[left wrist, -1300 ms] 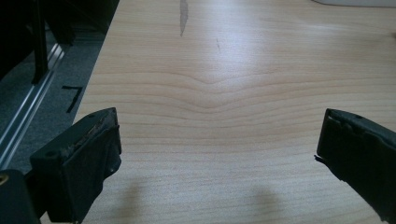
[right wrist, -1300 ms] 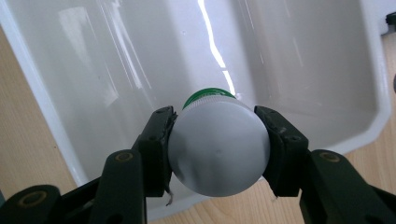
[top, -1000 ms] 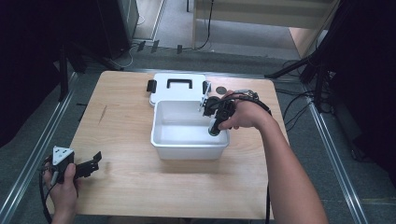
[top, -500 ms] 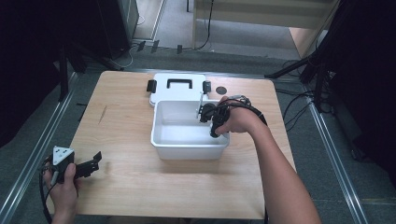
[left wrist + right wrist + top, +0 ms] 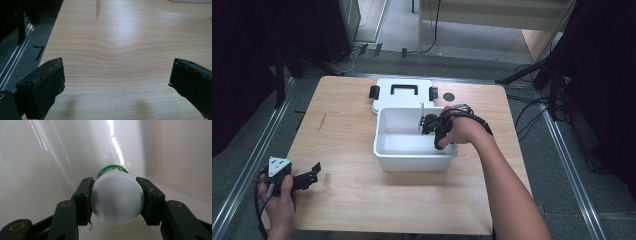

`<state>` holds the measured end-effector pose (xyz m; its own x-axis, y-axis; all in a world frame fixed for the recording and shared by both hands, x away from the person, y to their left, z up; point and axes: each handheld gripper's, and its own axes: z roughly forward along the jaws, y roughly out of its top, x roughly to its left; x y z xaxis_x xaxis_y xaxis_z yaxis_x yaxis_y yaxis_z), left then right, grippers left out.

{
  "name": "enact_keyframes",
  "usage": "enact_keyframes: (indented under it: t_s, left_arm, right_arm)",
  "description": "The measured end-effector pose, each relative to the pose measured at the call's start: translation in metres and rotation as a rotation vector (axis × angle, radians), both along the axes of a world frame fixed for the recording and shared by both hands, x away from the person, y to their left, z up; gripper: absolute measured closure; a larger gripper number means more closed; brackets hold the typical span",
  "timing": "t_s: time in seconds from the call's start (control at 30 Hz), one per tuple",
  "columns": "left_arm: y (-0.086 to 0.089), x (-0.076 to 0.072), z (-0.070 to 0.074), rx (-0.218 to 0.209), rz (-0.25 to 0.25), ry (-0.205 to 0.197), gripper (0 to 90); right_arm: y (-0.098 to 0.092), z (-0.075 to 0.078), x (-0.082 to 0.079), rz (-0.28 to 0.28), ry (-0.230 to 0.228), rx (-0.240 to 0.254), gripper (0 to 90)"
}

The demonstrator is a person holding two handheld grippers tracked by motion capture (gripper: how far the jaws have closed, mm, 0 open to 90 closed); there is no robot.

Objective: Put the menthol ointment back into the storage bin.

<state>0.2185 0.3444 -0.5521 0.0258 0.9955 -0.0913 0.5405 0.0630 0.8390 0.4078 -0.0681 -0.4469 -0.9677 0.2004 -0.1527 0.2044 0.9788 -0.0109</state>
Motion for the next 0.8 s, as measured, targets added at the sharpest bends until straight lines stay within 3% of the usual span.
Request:
enact_keyframes:
  t_s: [0.23,0.67,0.8]
  left_arm:
    - [0.0001,-0.0001,0.0,0.0,0.0,-0.001,0.3]
    - [0.0001,0.0002,-0.0001,-0.003,0.0,0.0,0.3]
    - [0.0003,0.0002,-0.0001,-0.003,0.0,0.001,0.3]
  right_arm:
    - [0.0043,-0.0034,-0.0025,0.003,-0.017,-0.073,49.9]
    - [0.0028,-0.003,-0.0028,0.019,-0.025,-0.068,53.3]
    - [0.0015,-0.0001,-0.0041,0.012,-0.004,-0.023,50.7]
